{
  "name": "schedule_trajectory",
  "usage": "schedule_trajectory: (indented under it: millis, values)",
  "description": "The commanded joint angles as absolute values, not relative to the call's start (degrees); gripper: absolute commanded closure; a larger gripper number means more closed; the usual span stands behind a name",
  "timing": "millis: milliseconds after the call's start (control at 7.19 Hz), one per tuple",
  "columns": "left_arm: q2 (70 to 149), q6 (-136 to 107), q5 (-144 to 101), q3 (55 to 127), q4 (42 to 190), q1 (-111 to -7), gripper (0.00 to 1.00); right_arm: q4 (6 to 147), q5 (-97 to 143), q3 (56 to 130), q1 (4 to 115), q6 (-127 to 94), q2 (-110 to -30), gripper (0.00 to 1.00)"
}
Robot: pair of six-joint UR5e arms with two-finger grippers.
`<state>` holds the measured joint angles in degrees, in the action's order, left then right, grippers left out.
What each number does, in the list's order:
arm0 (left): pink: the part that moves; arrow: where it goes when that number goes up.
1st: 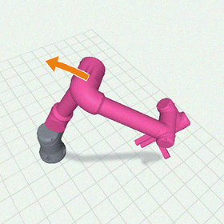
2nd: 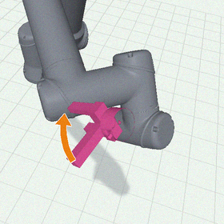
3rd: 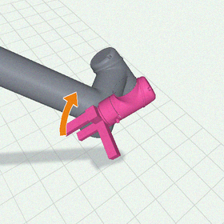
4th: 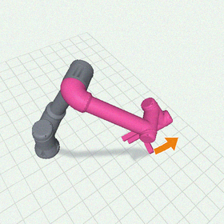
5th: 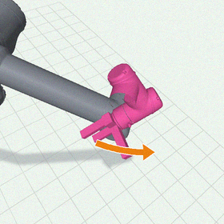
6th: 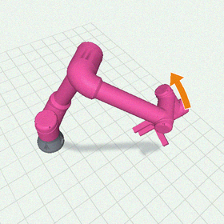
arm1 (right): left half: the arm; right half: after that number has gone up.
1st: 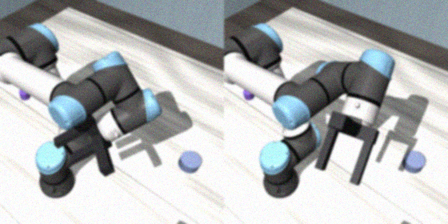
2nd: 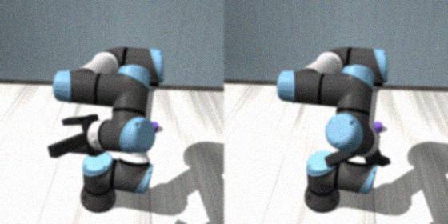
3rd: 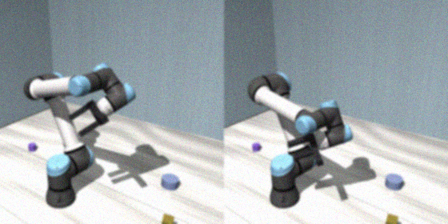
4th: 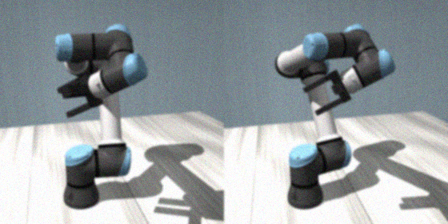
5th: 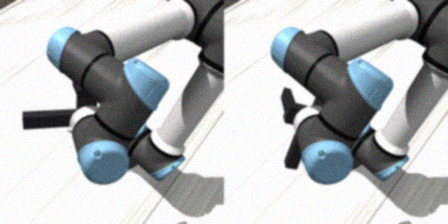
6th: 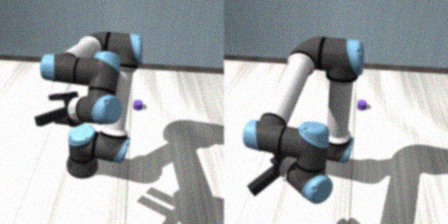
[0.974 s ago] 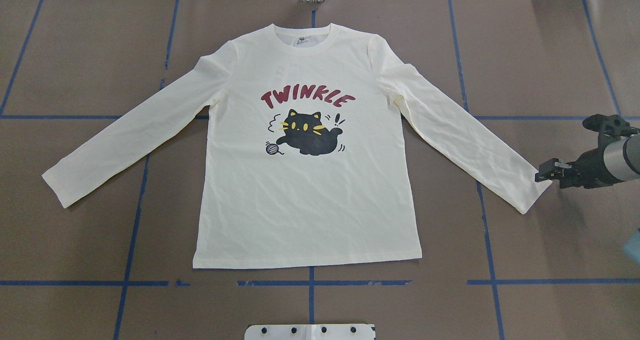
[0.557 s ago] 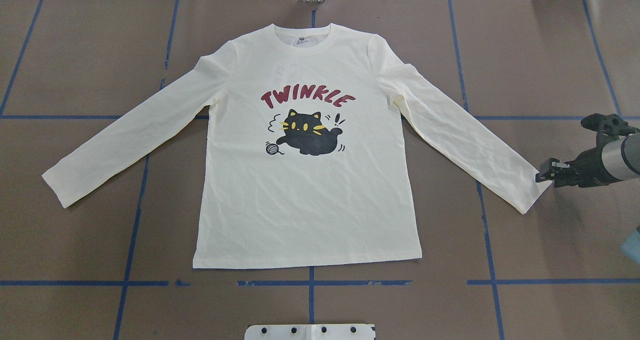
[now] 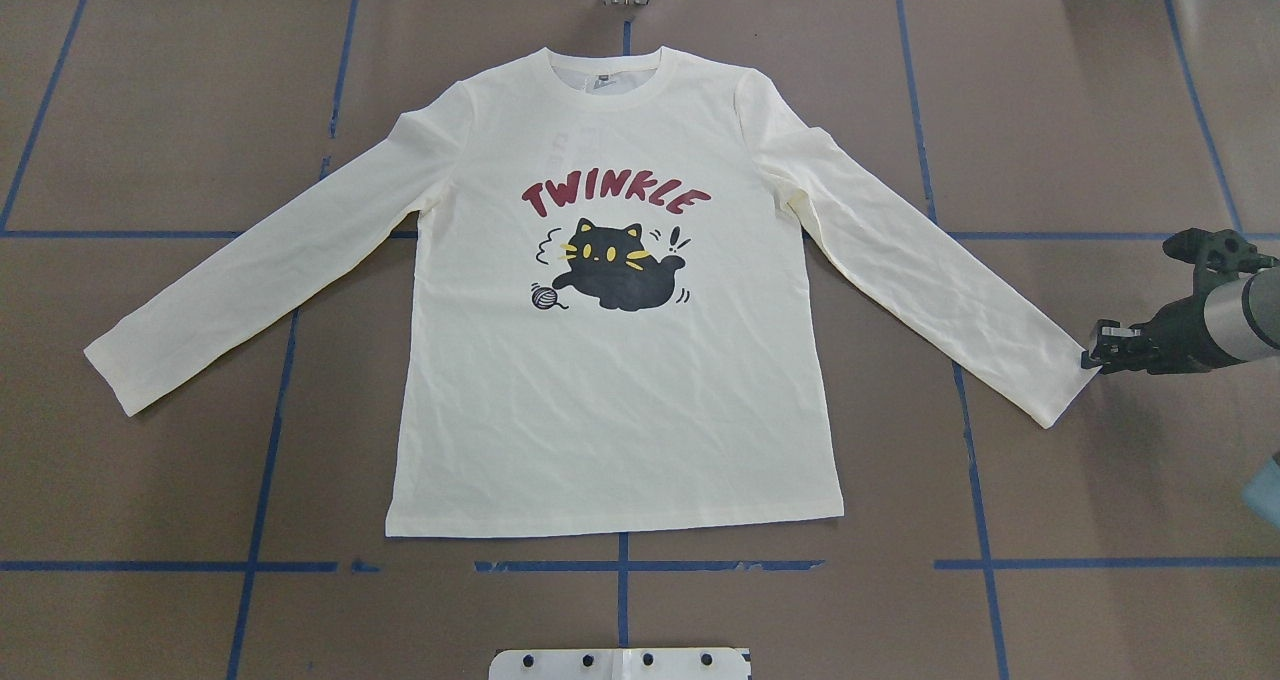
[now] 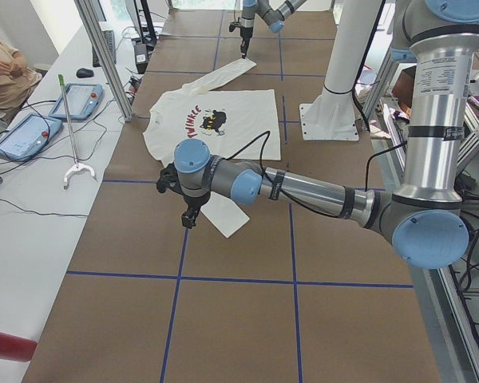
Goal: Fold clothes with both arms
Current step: 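Move the right gripper to the nearest sleeve cuff and grasp it, then carry the held sleeve across the shirt's chest with the right gripper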
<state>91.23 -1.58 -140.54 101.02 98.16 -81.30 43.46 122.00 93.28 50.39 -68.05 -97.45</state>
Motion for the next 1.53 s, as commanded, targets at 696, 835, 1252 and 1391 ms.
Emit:
schedule_trajectory:
  millis: [696, 835, 1252, 1391]
  values:
    - [91.3, -1.7, -140.8, 101.1, 98.3, -81.3, 0.00, 73.6, 123.8, 103.6, 48.3, -83.1, -65.8, 1.00]
    - [91.4, -1.7, -140.8, 101.0, 98.3, -81.3, 0.00, 82.0, 122.6, 102.6, 46.5, -85.0, -56.9, 1.00]
    - [91.4, -1.7, -140.8, 101.0, 98.6, -81.3, 0.00, 80.2, 109.6, 88.9, 35.8, -86.7, -40.2, 1.00]
    - [91.5, -1.7, -140.8, 101.0, 98.6, -81.3, 0.00, 76.2, 106.2, 81.1, 32.5, -87.3, -34.8, 1.00]
